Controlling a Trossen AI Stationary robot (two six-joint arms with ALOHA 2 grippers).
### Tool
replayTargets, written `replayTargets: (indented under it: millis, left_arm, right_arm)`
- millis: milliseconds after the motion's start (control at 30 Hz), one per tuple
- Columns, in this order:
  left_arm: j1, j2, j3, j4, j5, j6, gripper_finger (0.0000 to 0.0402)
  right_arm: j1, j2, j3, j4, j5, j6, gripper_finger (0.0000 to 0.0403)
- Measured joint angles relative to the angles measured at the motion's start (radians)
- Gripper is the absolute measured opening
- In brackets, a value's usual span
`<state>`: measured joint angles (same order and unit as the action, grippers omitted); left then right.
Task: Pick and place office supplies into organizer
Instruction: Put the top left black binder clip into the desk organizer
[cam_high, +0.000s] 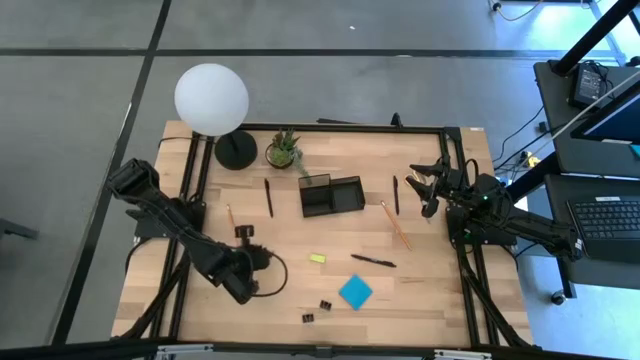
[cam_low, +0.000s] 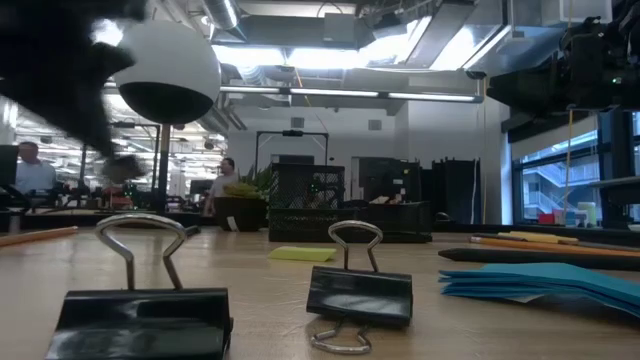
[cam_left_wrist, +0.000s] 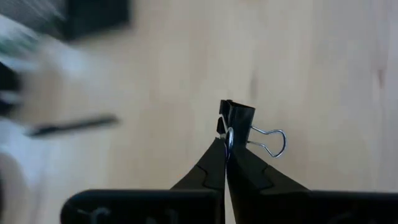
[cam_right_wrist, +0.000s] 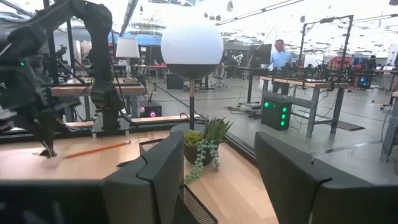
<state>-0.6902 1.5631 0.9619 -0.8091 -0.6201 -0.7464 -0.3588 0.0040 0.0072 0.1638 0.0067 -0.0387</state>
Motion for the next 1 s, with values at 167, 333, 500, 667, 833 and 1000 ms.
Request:
replayTargets:
  millis: [167,333,500,667,833,1000]
  left_arm:
    - [0.080,-0.002,0.053,0.000,-0.176,0.053,0.0002]
    - [0.211,-0.002,0.043,0.093,-0.231,0.131,0.0002]
    - [0.351,-0.002,-0.003,0.328,-0.168,0.334,0.0002]
    - [0.448,-0.002,-0.009,0.483,-0.086,0.479,0.0002]
    - [0.502,0.008,-0.009,0.545,-0.044,0.522,0.0002]
    - [0.530,0.080,-0.011,0.564,-0.050,0.518,0.0002]
  right_arm:
    - [0.000,0.000,0.000,0.013,0.000,-0.013,0.0200]
    - [0.000,0.000,0.000,0.036,0.000,-0.019,0.0200]
    - [0.000,0.000,0.000,0.052,0.000,-0.018,0.0200]
    - [0.000,0.000,0.000,0.057,0.000,-0.019,0.0200]
    - [0.000,0.000,0.000,0.054,0.000,-0.019,0.0200]
    - [0.000,0.000,0.000,0.041,0.000,-0.019,0.0200]
